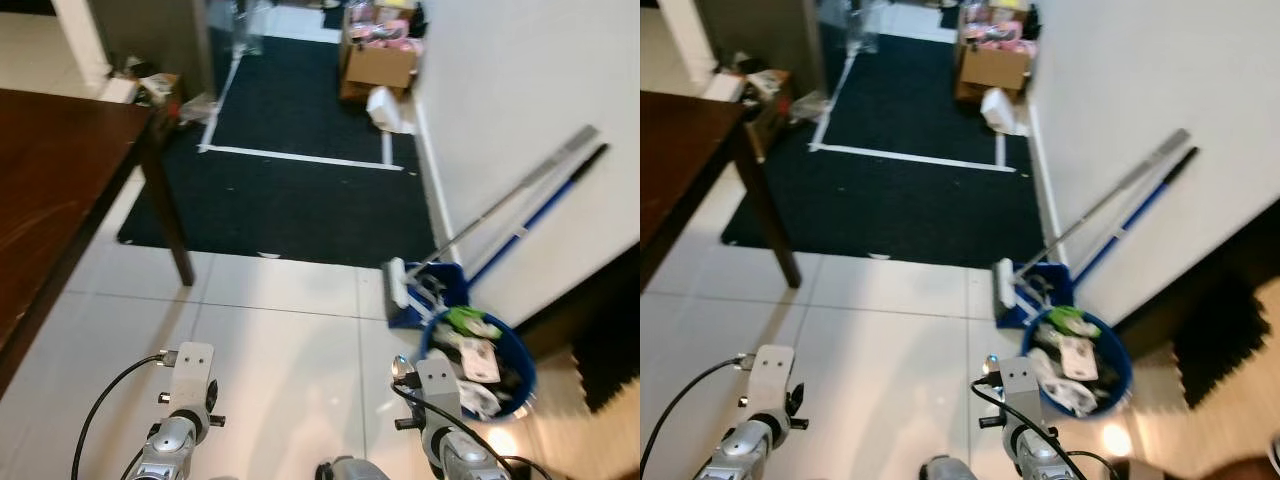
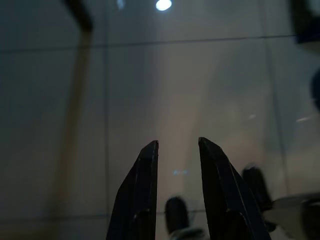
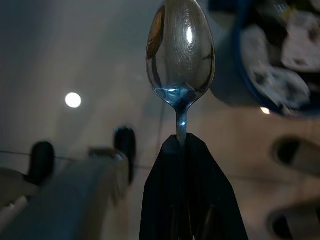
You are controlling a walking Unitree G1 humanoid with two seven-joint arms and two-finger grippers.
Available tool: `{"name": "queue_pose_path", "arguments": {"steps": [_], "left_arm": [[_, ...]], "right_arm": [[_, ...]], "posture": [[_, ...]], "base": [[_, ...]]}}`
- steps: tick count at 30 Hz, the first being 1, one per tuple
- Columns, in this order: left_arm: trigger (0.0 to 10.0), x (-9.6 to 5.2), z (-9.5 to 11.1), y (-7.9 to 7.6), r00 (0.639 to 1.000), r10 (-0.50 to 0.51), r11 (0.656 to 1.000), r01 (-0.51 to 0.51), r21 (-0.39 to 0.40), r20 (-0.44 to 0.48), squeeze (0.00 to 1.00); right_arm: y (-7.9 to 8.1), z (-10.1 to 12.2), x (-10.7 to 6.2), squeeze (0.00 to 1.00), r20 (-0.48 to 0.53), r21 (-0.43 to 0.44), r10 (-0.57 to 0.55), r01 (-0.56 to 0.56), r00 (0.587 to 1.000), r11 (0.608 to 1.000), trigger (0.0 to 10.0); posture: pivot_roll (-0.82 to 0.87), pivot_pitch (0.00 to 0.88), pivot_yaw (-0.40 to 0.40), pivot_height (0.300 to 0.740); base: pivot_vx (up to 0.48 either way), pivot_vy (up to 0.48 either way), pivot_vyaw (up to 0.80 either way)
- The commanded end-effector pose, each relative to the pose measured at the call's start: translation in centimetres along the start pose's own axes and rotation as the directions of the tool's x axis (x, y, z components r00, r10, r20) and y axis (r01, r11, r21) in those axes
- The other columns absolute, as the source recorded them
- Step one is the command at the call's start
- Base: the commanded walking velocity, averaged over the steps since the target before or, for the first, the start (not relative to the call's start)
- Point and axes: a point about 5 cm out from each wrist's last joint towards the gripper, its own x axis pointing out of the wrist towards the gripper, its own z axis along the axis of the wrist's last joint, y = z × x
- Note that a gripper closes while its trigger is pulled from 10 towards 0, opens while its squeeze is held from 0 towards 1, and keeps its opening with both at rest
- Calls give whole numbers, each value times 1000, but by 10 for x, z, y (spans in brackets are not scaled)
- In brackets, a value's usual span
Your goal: Setting the table
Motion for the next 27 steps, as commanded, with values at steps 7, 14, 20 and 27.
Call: {"name": "queue_pose_path", "arguments": {"steps": [7, 14, 20, 27], "left_arm": [[10000, -3, -8, 0, 1000, 1, 1000, -1, 5, -27, 0], [10000, -3, -9, 1, 1000, 6, 1000, -5, 6, -31, 0], [10000, -3, -9, 0, 1000, 4, 1000, -4, 6, -29, 0], [10000, -3, -8, -1, 1000, 2, 1000, -2, 5, -27, 0]], "right_arm": [[1, 1, 1, 0, 4, 4, 0, 0, 1000, 1000, 10000], [3, 1, 1, 0, 4, 8, 2, -2, 1000, 1000, 10000], [5, 2, 0, 0, 13, -54, 27, -27, 1000, 998, 10000], [1, 2, 0, 0, 14, -7, -4, 4, 1000, 1000, 10000]], "posture": [[57, 29, -47, 740], [60, 36, -47, 740], [60, 36, -47, 740], [58, 37, -48, 740]], "base": [[0, 0, 0], [0, 0, 0], [0, 0, 498], [0, 0, 229]]}}
